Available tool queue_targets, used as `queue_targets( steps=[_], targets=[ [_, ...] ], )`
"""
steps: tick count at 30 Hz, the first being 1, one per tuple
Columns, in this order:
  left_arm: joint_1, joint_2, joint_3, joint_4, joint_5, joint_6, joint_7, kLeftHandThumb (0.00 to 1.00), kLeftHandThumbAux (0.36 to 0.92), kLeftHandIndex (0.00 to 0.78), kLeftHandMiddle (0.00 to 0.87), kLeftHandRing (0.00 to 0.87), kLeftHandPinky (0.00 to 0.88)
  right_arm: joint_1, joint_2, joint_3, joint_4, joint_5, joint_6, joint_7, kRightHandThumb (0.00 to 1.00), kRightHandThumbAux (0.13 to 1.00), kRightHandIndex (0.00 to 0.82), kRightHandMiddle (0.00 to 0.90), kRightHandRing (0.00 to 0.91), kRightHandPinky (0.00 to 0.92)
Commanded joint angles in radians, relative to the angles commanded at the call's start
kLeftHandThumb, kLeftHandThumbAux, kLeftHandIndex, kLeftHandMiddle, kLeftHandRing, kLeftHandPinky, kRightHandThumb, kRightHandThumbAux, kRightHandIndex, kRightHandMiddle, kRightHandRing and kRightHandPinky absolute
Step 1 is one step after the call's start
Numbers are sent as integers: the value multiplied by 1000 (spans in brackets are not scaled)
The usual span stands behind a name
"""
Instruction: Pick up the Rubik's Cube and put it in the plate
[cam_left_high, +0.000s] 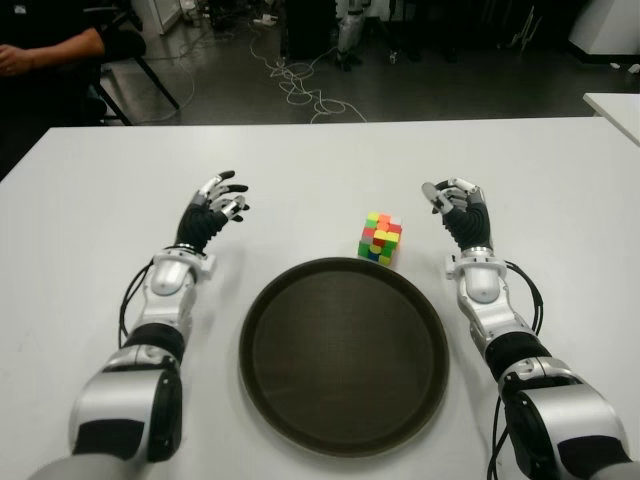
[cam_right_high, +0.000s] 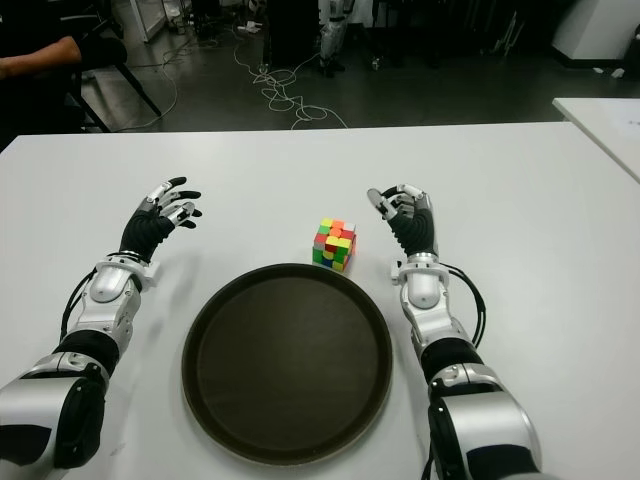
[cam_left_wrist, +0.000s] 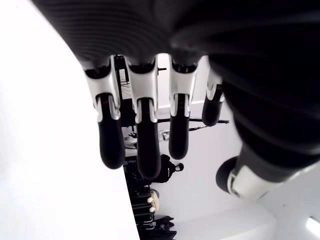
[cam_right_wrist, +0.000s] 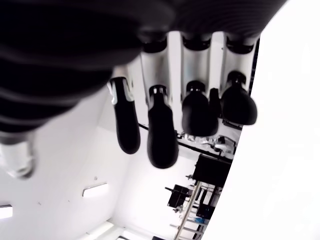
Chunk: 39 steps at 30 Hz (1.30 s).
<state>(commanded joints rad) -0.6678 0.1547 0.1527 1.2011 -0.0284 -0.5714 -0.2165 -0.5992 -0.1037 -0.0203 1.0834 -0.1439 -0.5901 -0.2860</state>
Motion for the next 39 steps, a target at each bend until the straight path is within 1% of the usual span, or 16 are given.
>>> queue_targets(
  steps=[5, 12, 18, 22, 27, 30, 32, 33, 35, 36, 37, 39],
  targets=[
    [0, 0, 1, -1, -3, 4, -7, 462, 646, 146, 280, 371, 432, -1, 0, -2, 7, 5, -17, 12, 0, 385, 477, 726, 781, 795],
    [0, 0, 2, -2, -5, 11, -9, 496, 650, 154, 278, 363, 428, 0, 3, -8, 11, 10, -32, 21, 0, 394, 487, 734, 787, 800],
    [-1, 1, 2, -1, -6, 16, -12, 504, 648, 148, 273, 360, 416, 0, 4, -10, 12, 8, -34, 19, 0, 380, 475, 732, 786, 799],
    [-1, 2, 2, -1, -5, 18, -13, 489, 650, 148, 276, 362, 410, 0, 6, -10, 10, 3, -33, 11, 0, 391, 481, 739, 792, 805],
    [-2, 1, 3, -2, -6, 19, -13, 502, 650, 148, 276, 377, 418, 0, 5, -9, 9, -3, -33, 3, 0, 409, 466, 740, 793, 806],
    [-1, 1, 3, -1, -5, 14, -10, 510, 650, 148, 279, 375, 418, -5, -1, 1, 12, -22, -33, -16, 0, 438, 462, 732, 788, 805],
    [0, 0, 3, -2, -4, 11, -8, 503, 655, 148, 281, 380, 418, -11, -8, 7, 23, -35, -32, -31, 0, 456, 428, 647, 714, 727],
    [0, 0, 3, -2, -4, 10, -8, 494, 655, 147, 282, 382, 418, -13, -10, 9, 28, -39, -33, -36, 0, 457, 406, 593, 658, 673],
    [0, 0, 3, -2, -4, 9, -7, 486, 656, 146, 282, 383, 417, -14, -12, 11, 33, -43, -35, -42, 0, 457, 386, 545, 609, 626],
    [1, -1, 3, -2, -5, 10, -7, 484, 656, 146, 282, 383, 417, -15, -12, 15, 34, -49, -35, -50, 0, 458, 382, 535, 599, 616],
    [1, -1, 4, -3, -5, 10, -7, 474, 654, 146, 281, 379, 417, -15, -13, 18, 35, -54, -36, -56, 0, 461, 340, 470, 533, 550],
    [2, -1, 4, -5, -6, 11, -6, 463, 650, 146, 279, 374, 418, -16, -14, 25, 35, -68, -34, -71, 0, 469, 291, 397, 460, 482]
  ],
)
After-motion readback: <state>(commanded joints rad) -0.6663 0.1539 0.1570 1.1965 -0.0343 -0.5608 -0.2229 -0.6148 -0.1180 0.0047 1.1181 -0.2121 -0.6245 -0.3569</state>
